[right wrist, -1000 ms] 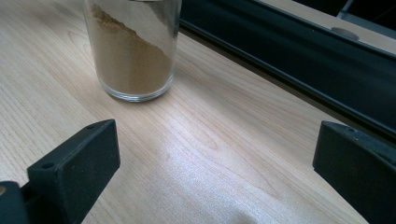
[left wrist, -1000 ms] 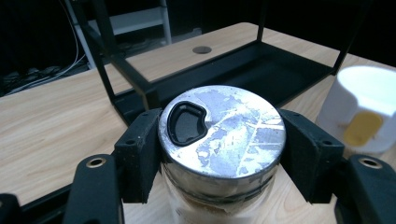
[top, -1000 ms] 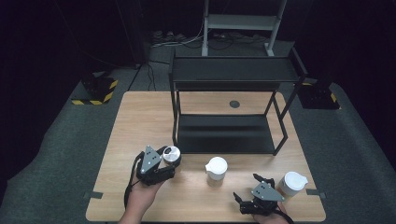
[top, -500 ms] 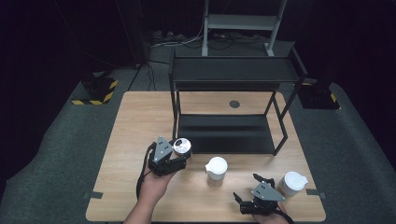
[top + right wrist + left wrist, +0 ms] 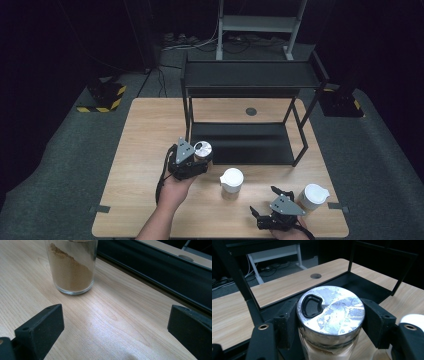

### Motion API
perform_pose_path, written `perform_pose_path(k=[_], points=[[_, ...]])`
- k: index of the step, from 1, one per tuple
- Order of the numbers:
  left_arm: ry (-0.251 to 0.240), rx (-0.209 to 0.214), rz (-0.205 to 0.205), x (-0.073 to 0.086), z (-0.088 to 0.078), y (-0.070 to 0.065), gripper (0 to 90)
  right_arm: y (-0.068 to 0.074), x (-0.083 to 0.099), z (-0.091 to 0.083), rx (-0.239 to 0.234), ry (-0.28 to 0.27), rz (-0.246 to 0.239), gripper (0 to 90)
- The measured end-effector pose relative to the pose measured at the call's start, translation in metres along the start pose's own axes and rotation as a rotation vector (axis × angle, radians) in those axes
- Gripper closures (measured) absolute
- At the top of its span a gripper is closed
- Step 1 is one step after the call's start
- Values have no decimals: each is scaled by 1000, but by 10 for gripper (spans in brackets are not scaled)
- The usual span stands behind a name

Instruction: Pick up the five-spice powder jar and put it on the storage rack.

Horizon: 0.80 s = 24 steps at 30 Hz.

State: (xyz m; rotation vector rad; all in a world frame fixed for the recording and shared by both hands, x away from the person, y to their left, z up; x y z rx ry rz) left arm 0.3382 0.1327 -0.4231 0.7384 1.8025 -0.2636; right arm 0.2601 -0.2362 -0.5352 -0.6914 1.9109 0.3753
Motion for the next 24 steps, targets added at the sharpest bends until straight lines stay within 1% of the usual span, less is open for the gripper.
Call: perform_pose_path(k=[3,8,9,12,13,18,24], points=[[8,-2,3,-3,8,1,349,0,0,0,-1,0,0,0],[13,-4,8,-5,13,1,349,0,0,0,-1,0,1,0],[12,-4,0,-5,16,1,349,0,0,0,-1,-2,0,0],[15,-5,2,-6,19,1,349,0,0,0,-2,-2,0,0],[16,-7,2,-7,23,1,349,-1,0,0,-3,-2,1,0],[19,-11,-2,-8,29,2,348,-1,0,0,-3,-3,1,0],[32,-17,-1,-11,40,3,348,-1,0,0,-6,-3,5,0]])
Point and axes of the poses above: each handheld gripper's, and its own axes: z roughly forward along the jaws, x roughly out of its underside, y roughly to its left, the point moved 10 cm from there along z, roughly forward along the jaws, and after that the axes turned 9 degrees about z, right-handed, at the moved point
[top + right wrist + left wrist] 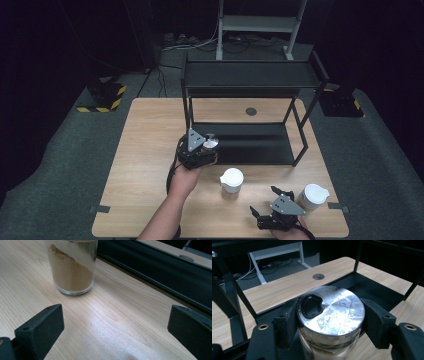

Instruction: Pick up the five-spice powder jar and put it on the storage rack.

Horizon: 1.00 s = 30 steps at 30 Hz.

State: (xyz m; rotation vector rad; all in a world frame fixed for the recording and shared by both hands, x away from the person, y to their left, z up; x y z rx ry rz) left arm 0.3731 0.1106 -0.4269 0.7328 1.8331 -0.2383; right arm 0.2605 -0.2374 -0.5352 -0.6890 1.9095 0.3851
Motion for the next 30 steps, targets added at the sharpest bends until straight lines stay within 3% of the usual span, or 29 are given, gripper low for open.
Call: perform_pose_path(k=[30], points=[[42,-13,-7,-3,36,0,348,-1,0,0,-8,-2,10,0]])
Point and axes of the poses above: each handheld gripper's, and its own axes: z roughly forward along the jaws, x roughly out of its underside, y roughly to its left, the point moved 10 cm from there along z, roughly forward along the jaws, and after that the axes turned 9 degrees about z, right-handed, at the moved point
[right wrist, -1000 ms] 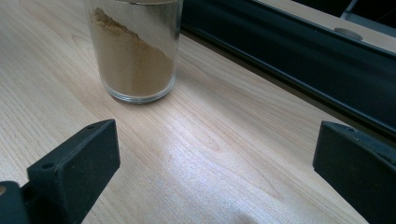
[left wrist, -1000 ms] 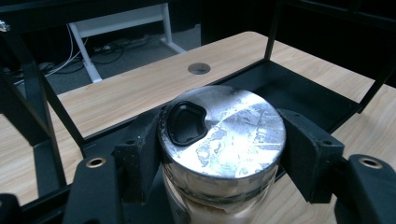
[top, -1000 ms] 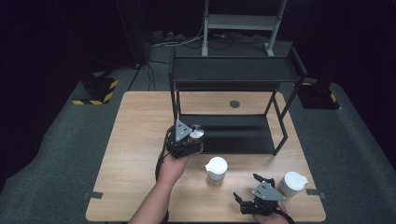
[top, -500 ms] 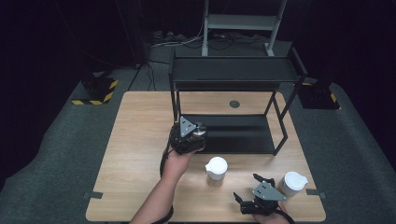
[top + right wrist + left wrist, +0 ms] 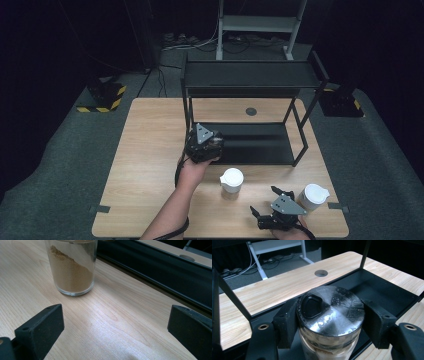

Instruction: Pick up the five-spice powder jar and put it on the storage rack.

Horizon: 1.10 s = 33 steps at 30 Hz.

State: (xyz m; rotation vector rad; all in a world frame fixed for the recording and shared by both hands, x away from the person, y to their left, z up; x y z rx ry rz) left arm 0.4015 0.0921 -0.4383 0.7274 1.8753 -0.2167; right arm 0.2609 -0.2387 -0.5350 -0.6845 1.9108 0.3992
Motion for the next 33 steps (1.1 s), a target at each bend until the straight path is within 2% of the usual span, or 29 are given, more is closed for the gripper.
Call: perform_pose_path(k=[9,21,33], points=[[21,-1,-9,2,9,1,348,0,0,0,-3,0,2,0],[28,-3,-33,5,15,2,348,-1,0,0,-6,-1,2,0],[38,-9,-40,8,19,3,348,-1,0,0,-8,-2,3,0]])
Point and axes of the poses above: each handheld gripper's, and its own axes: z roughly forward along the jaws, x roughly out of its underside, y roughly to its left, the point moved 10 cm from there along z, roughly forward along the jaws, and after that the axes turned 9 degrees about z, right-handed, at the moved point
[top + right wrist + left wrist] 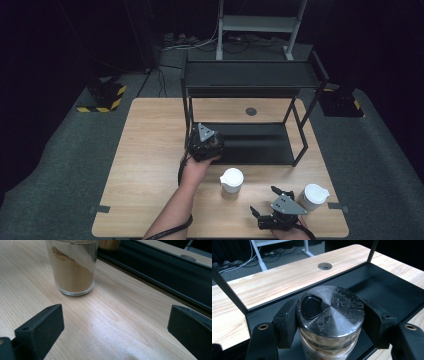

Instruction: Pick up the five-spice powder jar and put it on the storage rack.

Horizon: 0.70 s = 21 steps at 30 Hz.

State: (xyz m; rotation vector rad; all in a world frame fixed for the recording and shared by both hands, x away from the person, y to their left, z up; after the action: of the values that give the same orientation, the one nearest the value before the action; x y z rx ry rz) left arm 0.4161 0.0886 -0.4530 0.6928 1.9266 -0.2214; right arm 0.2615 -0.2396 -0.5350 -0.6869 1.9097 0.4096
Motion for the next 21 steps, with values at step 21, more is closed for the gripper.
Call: perform_pose_path(k=[21], points=[[13,-5,3,6,5,0,348,0,0,0,-1,-1,1,0]])
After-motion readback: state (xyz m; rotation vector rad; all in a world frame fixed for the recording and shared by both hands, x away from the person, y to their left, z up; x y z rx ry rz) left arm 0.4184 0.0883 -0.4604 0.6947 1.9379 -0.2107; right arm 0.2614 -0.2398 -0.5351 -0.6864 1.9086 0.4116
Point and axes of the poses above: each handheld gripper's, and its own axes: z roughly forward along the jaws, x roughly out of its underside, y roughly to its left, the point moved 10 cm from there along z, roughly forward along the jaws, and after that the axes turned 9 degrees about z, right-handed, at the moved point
